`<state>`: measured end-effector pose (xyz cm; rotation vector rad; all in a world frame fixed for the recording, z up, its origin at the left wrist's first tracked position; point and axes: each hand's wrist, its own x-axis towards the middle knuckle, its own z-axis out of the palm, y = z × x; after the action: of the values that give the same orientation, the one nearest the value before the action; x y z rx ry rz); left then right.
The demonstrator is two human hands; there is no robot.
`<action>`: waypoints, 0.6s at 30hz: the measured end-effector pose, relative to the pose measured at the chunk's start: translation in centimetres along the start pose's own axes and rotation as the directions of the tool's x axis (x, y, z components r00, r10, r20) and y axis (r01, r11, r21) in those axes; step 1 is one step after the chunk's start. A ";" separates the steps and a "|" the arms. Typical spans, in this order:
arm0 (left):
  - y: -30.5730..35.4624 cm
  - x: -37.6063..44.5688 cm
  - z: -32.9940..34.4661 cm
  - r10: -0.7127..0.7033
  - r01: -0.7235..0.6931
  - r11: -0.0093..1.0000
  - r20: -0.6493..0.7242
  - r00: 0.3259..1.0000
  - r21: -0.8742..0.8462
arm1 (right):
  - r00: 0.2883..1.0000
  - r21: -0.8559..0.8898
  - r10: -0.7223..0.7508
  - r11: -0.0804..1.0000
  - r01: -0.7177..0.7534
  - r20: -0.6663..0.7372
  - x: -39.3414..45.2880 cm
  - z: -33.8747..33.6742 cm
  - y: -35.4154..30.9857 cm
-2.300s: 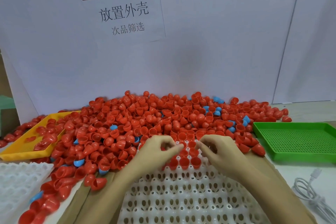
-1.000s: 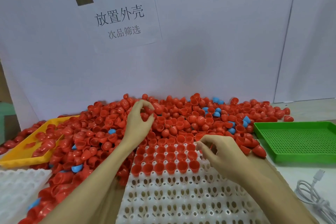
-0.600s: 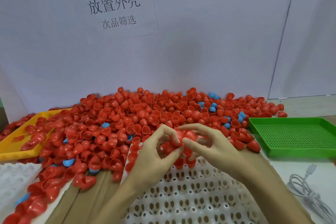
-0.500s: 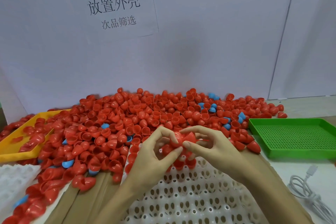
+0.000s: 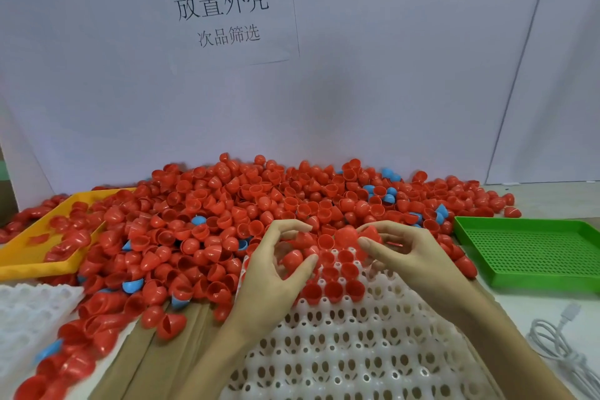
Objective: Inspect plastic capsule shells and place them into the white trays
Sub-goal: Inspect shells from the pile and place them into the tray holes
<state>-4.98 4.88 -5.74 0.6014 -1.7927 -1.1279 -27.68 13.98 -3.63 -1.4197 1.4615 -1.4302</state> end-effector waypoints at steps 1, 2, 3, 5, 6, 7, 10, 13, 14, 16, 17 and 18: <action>0.0 0.0 -0.1 0.003 -0.003 1.000 -0.010 1.000 0.000 | 1.000 -0.005 0.003 1.000 -0.003 -0.013 0.3 -0.2 -0.2; 0.0 0.1 -0.1 0.002 -0.002 1.000 -0.014 1.000 -0.006 | 1.000 -0.024 0.010 1.000 -0.010 -0.029 0.7 -0.4 -0.4; 0.0 0.1 -0.2 -0.004 0.004 1.000 -0.010 1.000 -0.014 | 0.999 -0.053 0.018 0.998 -0.020 -0.045 1.3 -0.6 -0.5; -0.1 0.0 -0.1 -0.015 0.016 1.000 0.012 1.000 -0.026 | 0.997 -0.115 0.033 0.993 -0.042 -0.074 3.0 -0.9 -0.6; -0.1 0.0 0.0 -0.018 0.019 0.999 0.026 0.999 -0.028 | 0.995 -0.129 0.044 0.990 -0.055 -0.087 4.0 -1.1 -0.6; -0.2 -0.1 0.0 -0.021 0.022 0.999 0.040 0.999 -0.025 | 0.994 -0.134 0.054 0.989 -0.066 -0.095 4.9 -1.3 -0.6; -0.2 -0.2 -0.1 -0.015 0.014 1.000 0.058 0.998 0.027 | 0.992 -0.142 0.090 0.985 -0.101 -0.086 7.2 -1.6 -0.8; -0.4 -0.1 -0.3 -0.007 0.002 0.995 0.052 0.999 0.104 | 0.991 -0.141 0.091 0.985 -0.104 -0.098 7.6 -0.7 -0.7; -0.5 -0.1 -0.4 -0.010 0.005 0.993 0.043 0.999 0.120 | 0.992 -0.149 0.080 0.984 -0.093 -0.092 7.3 -0.3 -0.7; -0.6 0.1 -0.5 -0.011 0.008 0.991 0.023 1.000 0.137 | 0.996 -0.153 0.081 0.985 -0.077 0.020 6.2 0.6 -0.7; -0.7 0.1 -0.5 -0.008 0.006 0.990 0.016 1.000 0.143 | 0.988 -0.135 0.095 0.988 -0.078 0.120 5.5 1.0 -0.7; -0.7 0.1 -0.6 -0.004 0.002 0.990 0.014 1.000 0.144 | 0.969 -0.110 0.108 0.990 -0.085 0.224 4.8 1.4 -0.9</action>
<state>-4.59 4.24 -6.21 0.6827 -1.8981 -1.0124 -27.15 9.25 -1.99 -1.4984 1.4487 -1.1066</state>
